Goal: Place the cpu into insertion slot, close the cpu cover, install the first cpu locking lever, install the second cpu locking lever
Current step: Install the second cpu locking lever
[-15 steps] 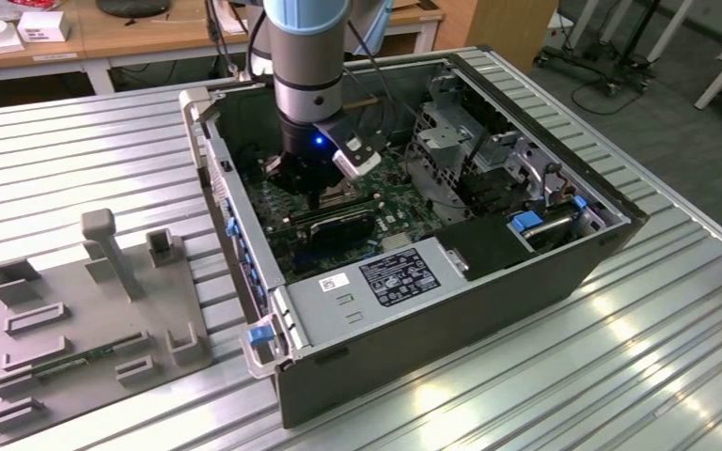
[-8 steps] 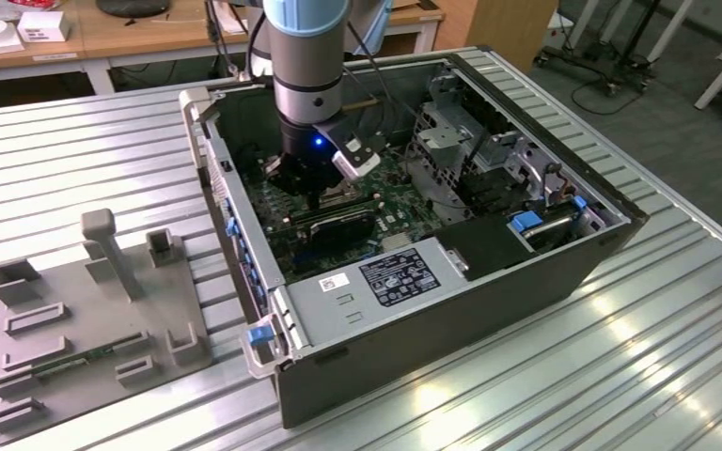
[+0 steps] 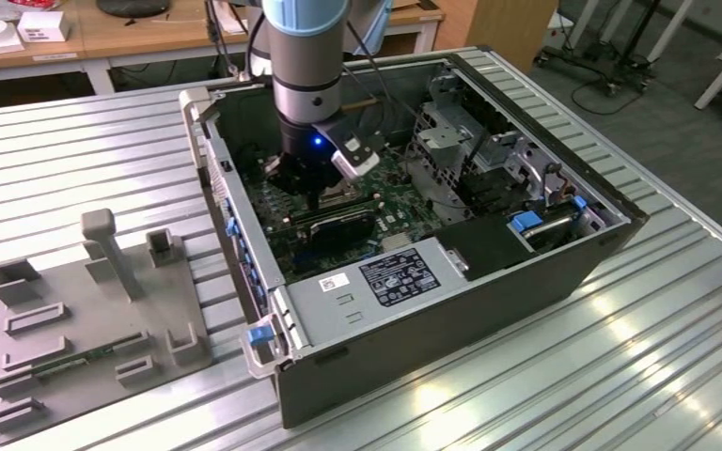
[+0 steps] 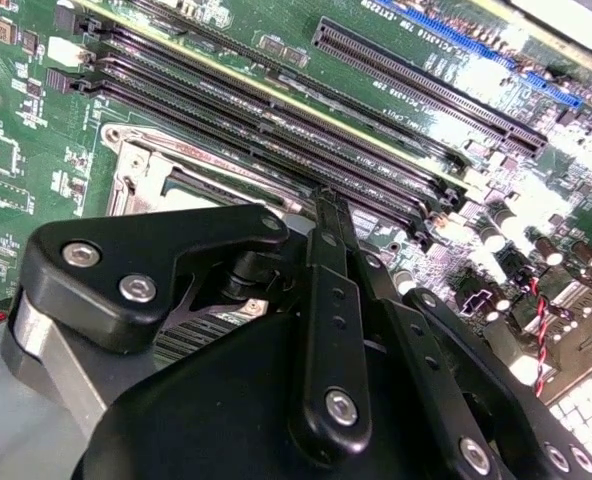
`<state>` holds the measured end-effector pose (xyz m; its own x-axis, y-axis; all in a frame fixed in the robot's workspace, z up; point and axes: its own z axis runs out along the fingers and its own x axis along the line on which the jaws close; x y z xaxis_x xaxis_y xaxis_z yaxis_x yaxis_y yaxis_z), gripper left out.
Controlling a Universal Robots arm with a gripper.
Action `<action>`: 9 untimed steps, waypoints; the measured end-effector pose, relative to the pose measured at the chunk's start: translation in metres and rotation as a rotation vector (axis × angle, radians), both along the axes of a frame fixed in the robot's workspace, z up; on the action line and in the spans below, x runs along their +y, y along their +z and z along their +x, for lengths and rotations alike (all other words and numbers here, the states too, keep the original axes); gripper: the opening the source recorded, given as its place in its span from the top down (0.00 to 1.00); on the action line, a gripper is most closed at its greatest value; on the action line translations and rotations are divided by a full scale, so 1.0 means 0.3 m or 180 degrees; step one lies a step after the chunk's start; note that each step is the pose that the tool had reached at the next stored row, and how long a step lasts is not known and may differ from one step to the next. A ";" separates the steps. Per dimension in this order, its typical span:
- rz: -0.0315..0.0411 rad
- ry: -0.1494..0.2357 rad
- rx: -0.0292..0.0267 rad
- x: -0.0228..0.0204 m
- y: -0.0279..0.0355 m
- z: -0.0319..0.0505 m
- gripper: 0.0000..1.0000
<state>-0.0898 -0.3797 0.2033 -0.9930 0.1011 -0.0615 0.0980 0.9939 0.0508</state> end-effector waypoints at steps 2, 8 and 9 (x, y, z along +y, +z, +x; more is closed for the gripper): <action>0.0000 0.0000 -0.0002 0.002 0.000 -0.001 0.89; 0.0000 0.0000 -0.0013 0.005 0.000 -0.007 0.89; 0.0000 0.0000 -0.0016 0.006 0.000 -0.008 0.89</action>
<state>-0.0922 -0.3779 0.2033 -0.9927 0.1011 -0.0665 0.0977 0.9939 0.0512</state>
